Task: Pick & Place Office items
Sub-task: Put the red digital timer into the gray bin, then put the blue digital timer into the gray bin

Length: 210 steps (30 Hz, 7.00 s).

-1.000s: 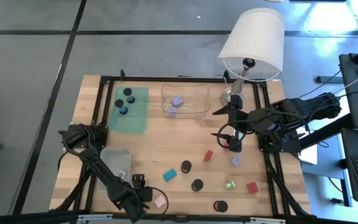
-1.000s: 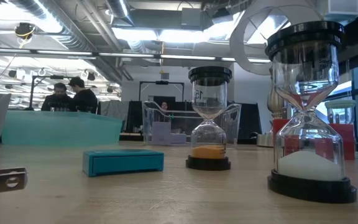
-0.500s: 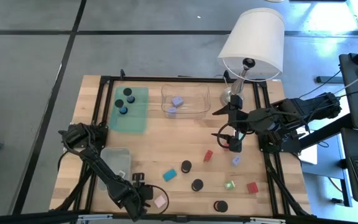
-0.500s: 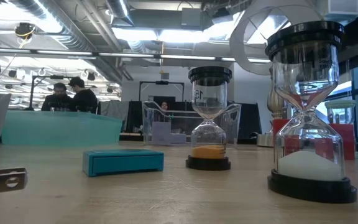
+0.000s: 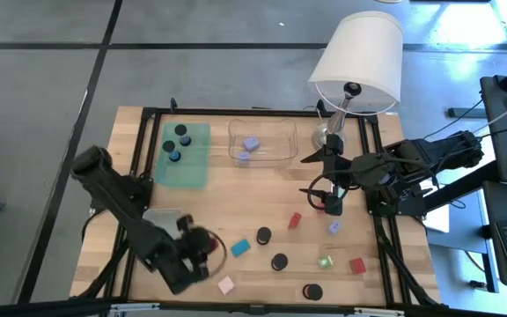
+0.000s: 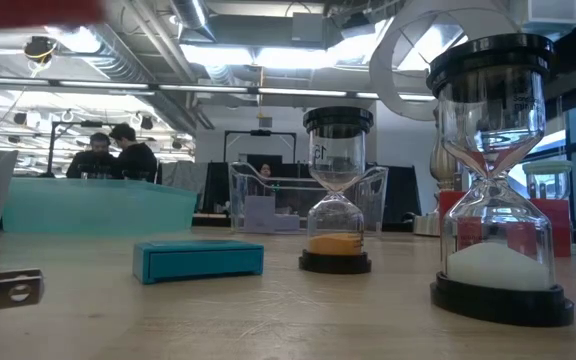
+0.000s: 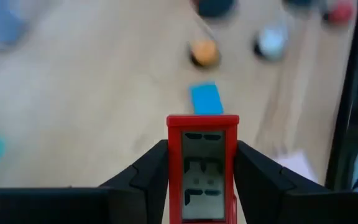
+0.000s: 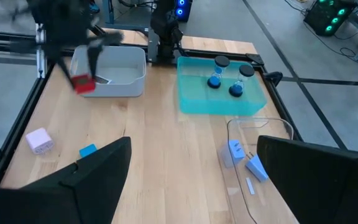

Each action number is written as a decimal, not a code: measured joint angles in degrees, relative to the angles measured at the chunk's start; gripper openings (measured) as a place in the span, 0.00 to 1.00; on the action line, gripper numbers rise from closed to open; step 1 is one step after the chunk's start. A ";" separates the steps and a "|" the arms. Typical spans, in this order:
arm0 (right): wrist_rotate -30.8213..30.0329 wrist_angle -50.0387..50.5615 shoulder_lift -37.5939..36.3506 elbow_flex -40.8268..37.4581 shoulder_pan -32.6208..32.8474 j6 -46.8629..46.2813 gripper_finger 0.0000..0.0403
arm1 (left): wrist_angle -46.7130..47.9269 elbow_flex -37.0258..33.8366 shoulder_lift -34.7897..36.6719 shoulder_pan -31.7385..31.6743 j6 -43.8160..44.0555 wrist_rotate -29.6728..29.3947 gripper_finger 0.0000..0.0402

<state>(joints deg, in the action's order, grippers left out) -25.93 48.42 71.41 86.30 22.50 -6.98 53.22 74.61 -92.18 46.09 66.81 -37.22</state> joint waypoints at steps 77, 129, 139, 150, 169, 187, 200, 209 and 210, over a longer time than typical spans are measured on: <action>0.01 0.02 -0.02 0.00 -0.01 0.00 0.87 | 13.10 -22.62 9.90 10.07 29.76 23.55 0.58; 0.01 0.02 -0.02 0.00 -0.01 0.00 0.87 | -47.71 -11.91 -18.05 -11.32 -20.54 1.48 0.63; -0.02 0.02 -0.02 0.00 -0.02 0.02 0.87 | -46.08 -11.91 -20.59 -10.87 -16.01 0.68 0.67; -0.14 0.02 -0.02 0.00 0.00 0.02 0.87 | -45.03 -11.74 -22.84 -10.89 -11.86 2.67 0.80; 0.02 0.03 -0.02 0.00 0.00 0.00 0.87 | -41.12 -12.15 -15.15 -11.05 -10.13 4.54 0.37; 0.35 0.02 -0.02 0.00 0.00 -0.01 0.87 | 0.25 -11.98 16.20 -3.62 2.77 14.41 0.37; 0.44 0.02 -0.02 0.00 -0.02 0.02 0.87 | 12.64 -20.34 16.31 5.92 9.51 24.56 0.39; 0.44 0.02 -0.02 0.00 -0.01 0.02 0.87 | 2.63 -29.55 16.28 7.91 9.52 21.84 0.39; 0.44 0.02 -0.02 0.01 -0.01 0.01 0.87 | 0.77 -30.45 16.28 7.90 8.94 21.55 0.39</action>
<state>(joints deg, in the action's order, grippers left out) -25.49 48.45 71.40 86.31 22.49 -6.97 53.99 44.16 -75.90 53.99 75.75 -15.67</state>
